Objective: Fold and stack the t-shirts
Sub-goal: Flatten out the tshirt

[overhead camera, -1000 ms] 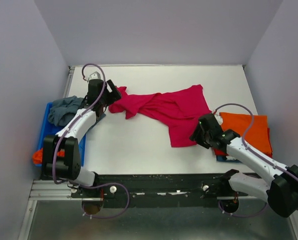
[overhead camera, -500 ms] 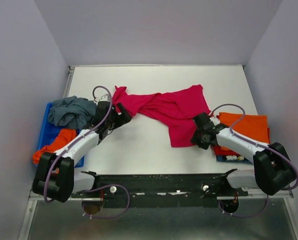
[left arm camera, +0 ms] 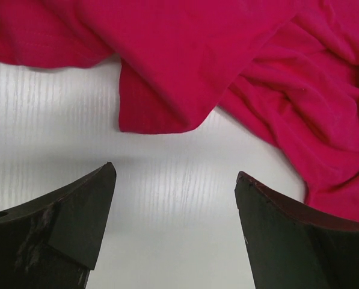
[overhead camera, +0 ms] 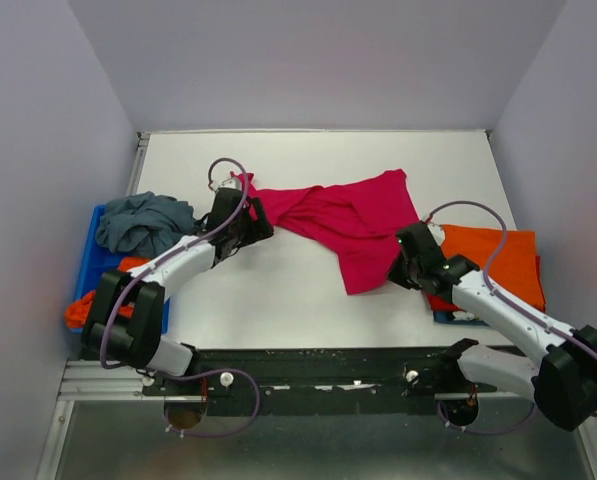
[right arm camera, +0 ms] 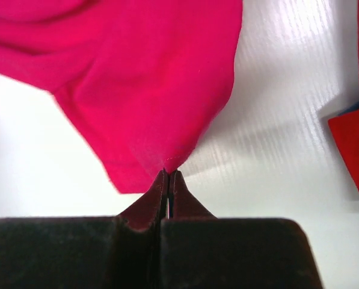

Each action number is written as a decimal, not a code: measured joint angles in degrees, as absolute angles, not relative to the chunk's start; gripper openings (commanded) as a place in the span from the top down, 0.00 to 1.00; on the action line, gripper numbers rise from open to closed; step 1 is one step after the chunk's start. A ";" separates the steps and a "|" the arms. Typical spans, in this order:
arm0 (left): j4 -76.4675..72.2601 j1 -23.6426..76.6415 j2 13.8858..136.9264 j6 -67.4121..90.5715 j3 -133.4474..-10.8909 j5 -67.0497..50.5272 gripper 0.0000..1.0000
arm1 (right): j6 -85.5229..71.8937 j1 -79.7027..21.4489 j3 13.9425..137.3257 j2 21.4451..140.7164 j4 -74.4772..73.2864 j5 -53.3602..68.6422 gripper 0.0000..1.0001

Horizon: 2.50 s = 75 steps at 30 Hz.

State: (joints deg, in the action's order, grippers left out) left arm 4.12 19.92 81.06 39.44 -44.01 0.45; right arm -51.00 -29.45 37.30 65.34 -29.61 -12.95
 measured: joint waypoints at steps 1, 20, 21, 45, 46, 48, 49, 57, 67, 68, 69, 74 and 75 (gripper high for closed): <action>4.84 20.56 82.17 38.96 -45.60 1.30 0.12 | -50.61 -29.65 37.30 63.57 -29.56 -12.88 0.99; 9.61 22.61 99.92 35.90 -57.47 7.03 0.75 | -48.38 -29.71 37.04 61.45 -31.42 -11.84 0.99; 9.58 22.63 100.18 35.81 -57.74 7.18 0.89 | -48.36 -29.71 37.01 62.04 -31.42 -11.70 0.99; 23.75 21.04 96.77 28.29 -84.71 11.00 0.20 | -45.36 -29.71 40.40 64.62 -34.17 -11.81 0.99; 22.35 21.30 96.05 27.90 -82.41 10.57 0.19 | -45.36 -29.71 40.40 64.69 -34.22 -11.79 0.99; 20.16 21.89 94.67 27.42 -76.84 9.37 0.18 | -45.36 -29.71 40.38 64.79 -34.24 -11.77 0.99; 18.98 22.15 93.93 27.11 -72.60 8.71 0.19 | -45.36 -29.71 40.38 64.88 -34.22 -11.77 0.99; 15.03 24.45 94.00 21.82 -58.81 7.14 0.22 | -45.32 -29.71 40.38 66.26 -34.13 -10.87 0.99; 8.67 25.26 101.54 16.25 -60.25 10.59 0.27 | -45.34 -29.71 40.40 67.99 -33.30 -8.29 0.99; 8.69 25.26 102.08 16.10 -60.53 11.09 0.34 | -45.34 -29.71 40.40 67.99 -33.15 -8.27 0.99; 8.71 25.21 103.15 16.03 -61.17 11.38 0.44 | -45.34 -29.71 40.40 67.99 -33.08 -8.23 0.99; 8.27 25.26 104.90 15.33 -62.59 13.69 0.98 | -45.19 -29.71 40.40 68.01 -32.62 -7.99 0.99; 8.08 25.26 104.90 15.20 -62.83 14.46 1.00 | -45.08 -29.71 40.40 68.05 -32.60 -8.01 0.99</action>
